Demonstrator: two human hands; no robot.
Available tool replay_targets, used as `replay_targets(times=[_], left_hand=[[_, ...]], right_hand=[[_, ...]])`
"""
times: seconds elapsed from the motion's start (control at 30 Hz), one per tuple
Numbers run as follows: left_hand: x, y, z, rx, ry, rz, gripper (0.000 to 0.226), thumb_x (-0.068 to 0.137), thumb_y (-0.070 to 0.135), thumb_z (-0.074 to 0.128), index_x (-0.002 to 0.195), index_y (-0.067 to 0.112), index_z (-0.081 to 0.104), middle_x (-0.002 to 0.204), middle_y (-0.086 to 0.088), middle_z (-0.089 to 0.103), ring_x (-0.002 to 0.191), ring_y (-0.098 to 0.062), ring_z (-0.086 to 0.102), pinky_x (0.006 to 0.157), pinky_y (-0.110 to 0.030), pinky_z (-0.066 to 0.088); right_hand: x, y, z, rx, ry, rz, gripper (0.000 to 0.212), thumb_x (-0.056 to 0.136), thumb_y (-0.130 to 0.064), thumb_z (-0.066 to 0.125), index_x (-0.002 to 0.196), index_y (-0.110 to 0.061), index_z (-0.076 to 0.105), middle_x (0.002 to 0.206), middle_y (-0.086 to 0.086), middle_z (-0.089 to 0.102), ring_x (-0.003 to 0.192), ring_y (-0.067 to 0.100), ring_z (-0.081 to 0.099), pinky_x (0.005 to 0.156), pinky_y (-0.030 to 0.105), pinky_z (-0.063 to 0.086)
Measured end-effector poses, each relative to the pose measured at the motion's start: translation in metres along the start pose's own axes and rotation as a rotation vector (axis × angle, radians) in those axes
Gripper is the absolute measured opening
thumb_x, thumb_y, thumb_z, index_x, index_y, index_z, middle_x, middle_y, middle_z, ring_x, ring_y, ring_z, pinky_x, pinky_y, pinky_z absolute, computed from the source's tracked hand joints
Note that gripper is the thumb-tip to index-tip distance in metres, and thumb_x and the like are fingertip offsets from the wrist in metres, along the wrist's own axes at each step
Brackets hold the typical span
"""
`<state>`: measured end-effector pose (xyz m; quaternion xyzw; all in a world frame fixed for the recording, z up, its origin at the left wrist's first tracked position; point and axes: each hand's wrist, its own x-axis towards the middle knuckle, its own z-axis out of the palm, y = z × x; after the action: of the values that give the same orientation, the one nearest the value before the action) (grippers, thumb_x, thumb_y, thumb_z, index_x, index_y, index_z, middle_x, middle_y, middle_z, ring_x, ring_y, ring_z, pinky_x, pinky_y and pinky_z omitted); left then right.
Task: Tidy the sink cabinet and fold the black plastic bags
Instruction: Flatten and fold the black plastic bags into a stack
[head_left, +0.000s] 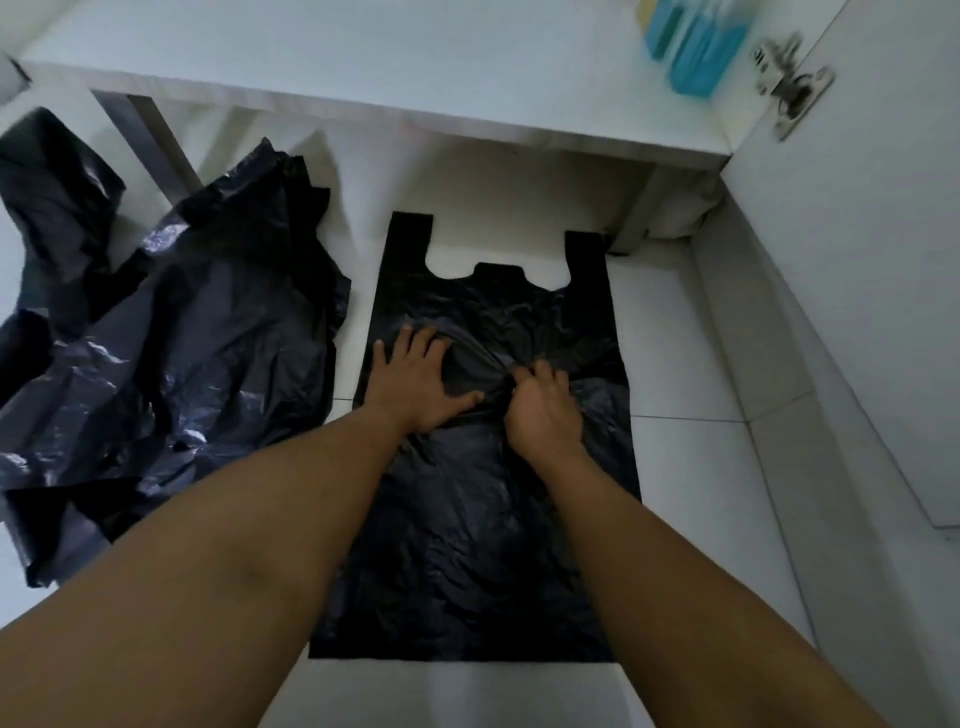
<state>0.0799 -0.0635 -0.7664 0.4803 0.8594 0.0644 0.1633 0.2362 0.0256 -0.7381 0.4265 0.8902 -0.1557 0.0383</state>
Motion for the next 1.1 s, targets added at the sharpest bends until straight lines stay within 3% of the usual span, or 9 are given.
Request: replay_targets(times=[0.1, 0.23, 0.37, 0.5, 0.63, 0.73, 0.87, 1.0, 1.1], left_hand=[[-0.007, 0.005, -0.03, 0.072, -0.131, -0.011, 0.11, 0.077, 0.088, 0.045, 0.161, 0.027, 0.008, 0.169, -0.001, 0.002, 0.155, -0.03, -0.004, 0.121, -0.062, -0.005], [-0.027, 0.0, -0.085, 0.092, -0.138, -0.001, 0.106, 0.081, 0.077, 0.055, 0.161, 0.027, 0.007, 0.169, -0.002, 0.0, 0.155, -0.029, -0.002, 0.118, -0.068, -0.006], [-0.045, -0.03, -0.159, 0.064, 0.014, -0.074, 0.089, 0.086, 0.071, 0.057, 0.156, 0.023, 0.028, 0.158, -0.008, 0.034, 0.145, -0.032, 0.031, 0.119, -0.064, 0.015], [-0.073, -0.093, -0.183, 0.091, 0.346, -0.266, 0.064, 0.09, 0.061, 0.057, 0.139, 0.02, 0.051, 0.139, -0.01, 0.052, 0.13, -0.033, 0.046, 0.109, -0.055, 0.036], [-0.103, -0.14, -0.171, -0.022, 0.365, -0.525, 0.049, 0.09, 0.046, 0.059, 0.129, 0.016, 0.055, 0.129, -0.013, 0.056, 0.124, -0.039, 0.049, 0.104, -0.059, 0.036], [-0.116, -0.161, -0.165, -0.073, 0.365, -0.558, 0.024, 0.091, 0.033, 0.06, 0.112, 0.023, 0.067, 0.112, -0.008, 0.067, 0.11, -0.036, 0.059, 0.107, -0.06, 0.034], [-0.124, -0.17, -0.162, -0.104, 0.487, -0.56, 0.024, 0.098, 0.036, 0.054, 0.109, 0.027, 0.074, 0.109, -0.006, 0.071, 0.108, -0.036, 0.061, 0.103, -0.053, 0.035], [-0.125, -0.176, -0.174, -0.149, 0.587, -0.547, 0.033, 0.1, 0.044, 0.048, 0.103, 0.026, 0.076, 0.106, -0.01, 0.067, 0.102, -0.036, 0.061, 0.096, -0.051, 0.043], [-0.12, -0.176, -0.197, -0.19, 0.601, -0.507, 0.038, 0.099, 0.047, 0.049, 0.097, 0.022, 0.077, 0.101, -0.011, 0.067, 0.097, -0.036, 0.063, 0.088, -0.046, 0.051]], right_hand=[[0.004, 0.001, -0.016, 0.045, -0.14, -0.02, 0.042, 0.094, -0.007, 0.046, 0.136, -0.009, 0.053, 0.136, 0.014, 0.045, 0.123, 0.034, 0.043, 0.104, 0.042, 0.04], [0.007, -0.003, -0.04, 0.123, -0.138, -0.05, 0.02, 0.094, -0.004, 0.042, 0.086, -0.007, 0.061, 0.098, 0.012, 0.062, 0.085, 0.026, 0.06, 0.081, 0.038, 0.055], [0.014, -0.038, -0.069, 0.203, 0.003, -0.065, 0.027, 0.099, -0.009, 0.041, 0.114, -0.009, 0.063, 0.111, 0.01, 0.06, 0.086, 0.021, 0.054, 0.078, 0.031, 0.047], [0.018, -0.104, -0.068, 0.345, -0.021, -0.172, 0.036, 0.102, -0.019, 0.044, 0.136, -0.013, 0.055, 0.135, 0.013, 0.054, 0.115, 0.03, 0.056, 0.094, 0.038, 0.049], [0.0, -0.173, -0.035, 0.575, -0.171, -0.257, 0.032, 0.102, -0.019, 0.05, 0.132, -0.012, 0.059, 0.129, 0.011, 0.061, 0.111, 0.025, 0.06, 0.09, 0.029, 0.048], [-0.007, -0.207, -0.011, 0.678, -0.237, -0.195, 0.03, 0.099, -0.019, 0.054, 0.127, -0.01, 0.062, 0.129, 0.01, 0.062, 0.117, 0.028, 0.058, 0.098, 0.031, 0.048], [-0.006, -0.225, 0.01, 0.824, -0.366, -0.074, 0.03, 0.096, -0.023, 0.062, 0.12, -0.005, 0.066, 0.123, 0.011, 0.064, 0.112, 0.029, 0.061, 0.098, 0.034, 0.05], [0.002, -0.237, 0.01, 0.806, -0.135, -0.055, 0.024, 0.084, -0.035, 0.076, 0.097, -0.015, 0.071, 0.107, 0.004, 0.068, 0.104, 0.024, 0.064, 0.09, 0.039, 0.056], [0.004, -0.246, -0.002, 0.541, 0.077, -0.23, 0.046, 0.085, -0.037, 0.073, 0.125, -0.025, 0.055, 0.131, 0.005, 0.046, 0.123, 0.026, 0.046, 0.098, 0.049, 0.046]])
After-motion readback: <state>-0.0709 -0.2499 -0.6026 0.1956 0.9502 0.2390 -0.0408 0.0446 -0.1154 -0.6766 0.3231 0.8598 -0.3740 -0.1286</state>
